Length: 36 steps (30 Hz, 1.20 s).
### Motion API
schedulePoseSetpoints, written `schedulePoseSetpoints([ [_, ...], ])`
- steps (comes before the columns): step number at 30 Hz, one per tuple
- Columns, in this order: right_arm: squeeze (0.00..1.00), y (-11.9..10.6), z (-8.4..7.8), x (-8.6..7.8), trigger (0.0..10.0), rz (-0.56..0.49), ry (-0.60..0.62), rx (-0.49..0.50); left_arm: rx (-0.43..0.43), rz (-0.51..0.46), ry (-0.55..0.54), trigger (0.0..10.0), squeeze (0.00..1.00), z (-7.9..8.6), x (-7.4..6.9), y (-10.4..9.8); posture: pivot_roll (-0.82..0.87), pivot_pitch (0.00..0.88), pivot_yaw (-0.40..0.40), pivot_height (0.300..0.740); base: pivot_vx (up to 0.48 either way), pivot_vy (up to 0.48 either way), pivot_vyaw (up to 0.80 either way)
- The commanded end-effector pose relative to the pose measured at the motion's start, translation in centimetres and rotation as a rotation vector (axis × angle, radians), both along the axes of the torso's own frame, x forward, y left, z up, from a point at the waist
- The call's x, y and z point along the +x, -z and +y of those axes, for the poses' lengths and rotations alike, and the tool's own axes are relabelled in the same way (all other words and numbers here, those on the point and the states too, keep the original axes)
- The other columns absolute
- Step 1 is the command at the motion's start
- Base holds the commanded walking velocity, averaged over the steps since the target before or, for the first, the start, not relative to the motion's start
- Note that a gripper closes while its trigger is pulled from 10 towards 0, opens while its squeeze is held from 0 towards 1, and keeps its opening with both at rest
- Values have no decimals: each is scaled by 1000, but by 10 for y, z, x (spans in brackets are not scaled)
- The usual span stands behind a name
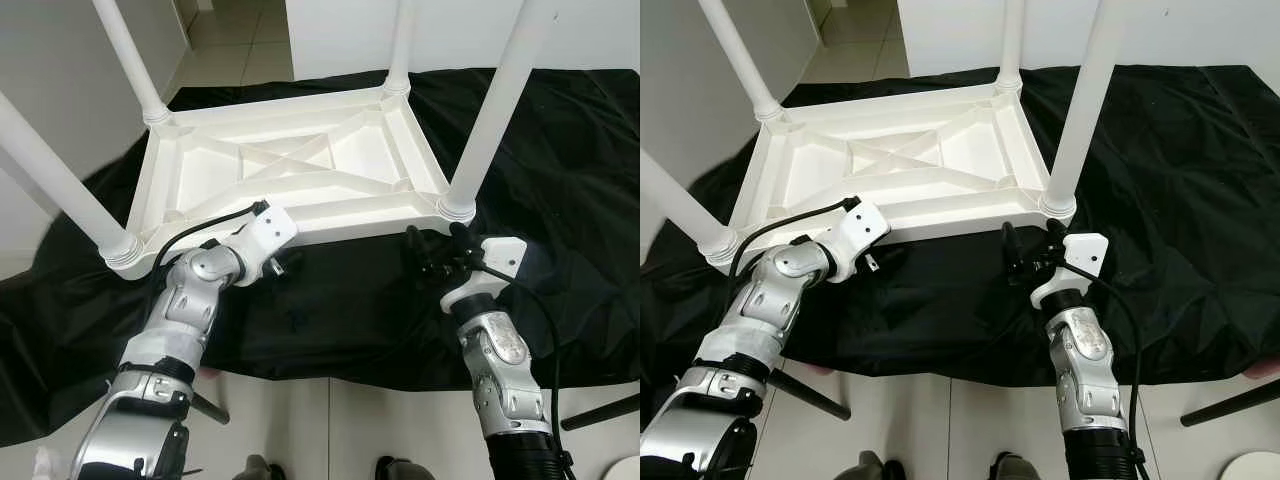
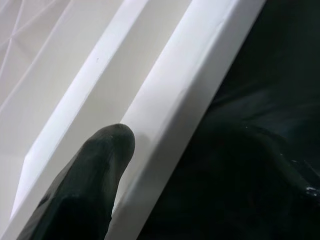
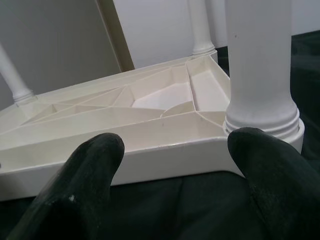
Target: Building children table
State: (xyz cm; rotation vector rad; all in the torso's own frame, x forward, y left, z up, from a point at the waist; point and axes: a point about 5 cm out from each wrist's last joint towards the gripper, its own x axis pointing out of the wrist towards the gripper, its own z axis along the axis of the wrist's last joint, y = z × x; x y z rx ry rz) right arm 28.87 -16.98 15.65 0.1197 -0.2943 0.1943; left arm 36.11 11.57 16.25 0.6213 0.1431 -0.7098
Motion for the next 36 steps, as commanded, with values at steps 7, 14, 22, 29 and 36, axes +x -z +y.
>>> schedulePoseSetpoints([
  [7, 0, 6, 18, -6, 10000, 39, -39, 29, -14, -123, -482, 10000, 0, 30, 17, 3, -115, 158, 141, 740, 0, 0, 0],
  [14, 0, 7, 19, -6, 10000, 50, -43, 19, -47, -63, -449, 10000, 0, 31, 15, 8, -111, 162, 140, 740, 0, 0, 0],
  [22, 0, 8, 20, -5, 10000, 61, -41, 14, -114, -31, -382, 10000, 0, 28, 9, 8, -103, 165, 136, 740, 0, 0, 0],
  [29, 0, 8, 23, -2, 10000, 65, -50, 9, -163, 17, -317, 7529, 0, 24, 0, 11, -90, 170, 132, 740, 0, 0, 0],
  [36, 0, 9, 26, -1, 10000, 70, -58, 3, -173, 53, -235, 5451, 0, 17, -14, 18, -84, 170, 135, 740, 0, 0, 0],
])
